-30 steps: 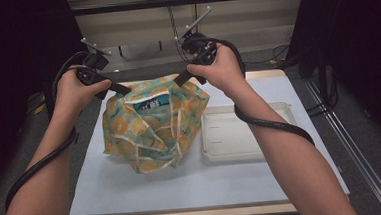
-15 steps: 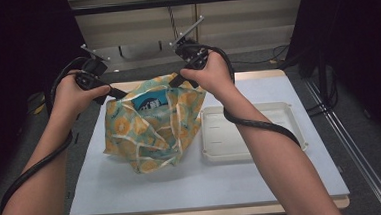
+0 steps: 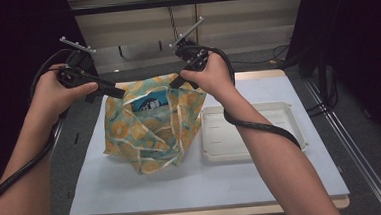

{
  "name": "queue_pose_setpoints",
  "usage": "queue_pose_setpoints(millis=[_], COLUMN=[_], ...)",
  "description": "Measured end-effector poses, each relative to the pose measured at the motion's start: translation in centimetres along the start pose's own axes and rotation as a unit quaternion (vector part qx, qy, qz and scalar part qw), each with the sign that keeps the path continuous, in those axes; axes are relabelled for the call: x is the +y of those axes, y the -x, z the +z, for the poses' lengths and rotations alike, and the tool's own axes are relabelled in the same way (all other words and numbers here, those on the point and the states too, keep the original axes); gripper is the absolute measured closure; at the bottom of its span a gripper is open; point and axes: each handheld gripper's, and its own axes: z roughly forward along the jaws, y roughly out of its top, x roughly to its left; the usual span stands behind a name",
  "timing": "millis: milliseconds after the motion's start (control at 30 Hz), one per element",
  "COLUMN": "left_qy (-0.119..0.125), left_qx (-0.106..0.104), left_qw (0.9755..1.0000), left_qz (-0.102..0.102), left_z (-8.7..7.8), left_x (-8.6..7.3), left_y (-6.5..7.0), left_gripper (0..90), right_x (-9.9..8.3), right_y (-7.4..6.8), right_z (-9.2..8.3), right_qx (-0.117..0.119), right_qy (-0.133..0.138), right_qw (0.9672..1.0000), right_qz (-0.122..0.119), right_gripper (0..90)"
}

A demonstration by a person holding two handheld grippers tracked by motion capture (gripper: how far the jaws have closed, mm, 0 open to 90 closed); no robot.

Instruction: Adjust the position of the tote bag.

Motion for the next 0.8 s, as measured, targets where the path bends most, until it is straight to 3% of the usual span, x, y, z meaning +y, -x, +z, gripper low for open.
queue_pose_setpoints(millis=[233, 400, 533, 600, 700, 800], left_qy=[-0.012, -0.052, -0.06, -0.064, -0.07, -0.061], left_qx=[-0.023, -0.032, -0.04, -0.055, -0.049, -0.043], left_qw=[0.9991, 0.9965, 0.9962, 0.9956, 0.9955, 0.9966], left_qz=[0.034, 0.058, 0.048, 0.043, 0.039, 0.035], left_z=[-0.8, 0.7, 1.4, 1.4, 0.9, 0.1], left_x=[-0.4, -0.9, -0.9, -0.8, -0.3, 0.1], left_y=[1.0, 0.8, 0.6, 0.7, 0.9, 1.1], left_gripper=[44.8, 46.9, 71.6, 82.9, 87.3, 88.7], right_x=[0.0, 0.0, -0.1, -0.1, -0.1, -0.3], right_y=[-0.1, -0.1, -0.1, -0.1, 0.0, 0.2], right_z=[-0.1, 0.0, -0.1, -0.1, -0.1, -0.3], right_qx=[-0.003, -0.003, -0.003, -0.002, -0.004, -0.003], right_qy=[-0.002, -0.001, -0.001, -0.001, 0.001, 0.004], right_qw=[1.0, 1.0, 1.0, 1.0, 1.0, 1.0], right_qz=[0.002, 0.003, -0.001, 0.002, 0.002, 0.004], right_gripper=[90.0, 90.0, 90.0, 90.0, 90.0, 90.0])
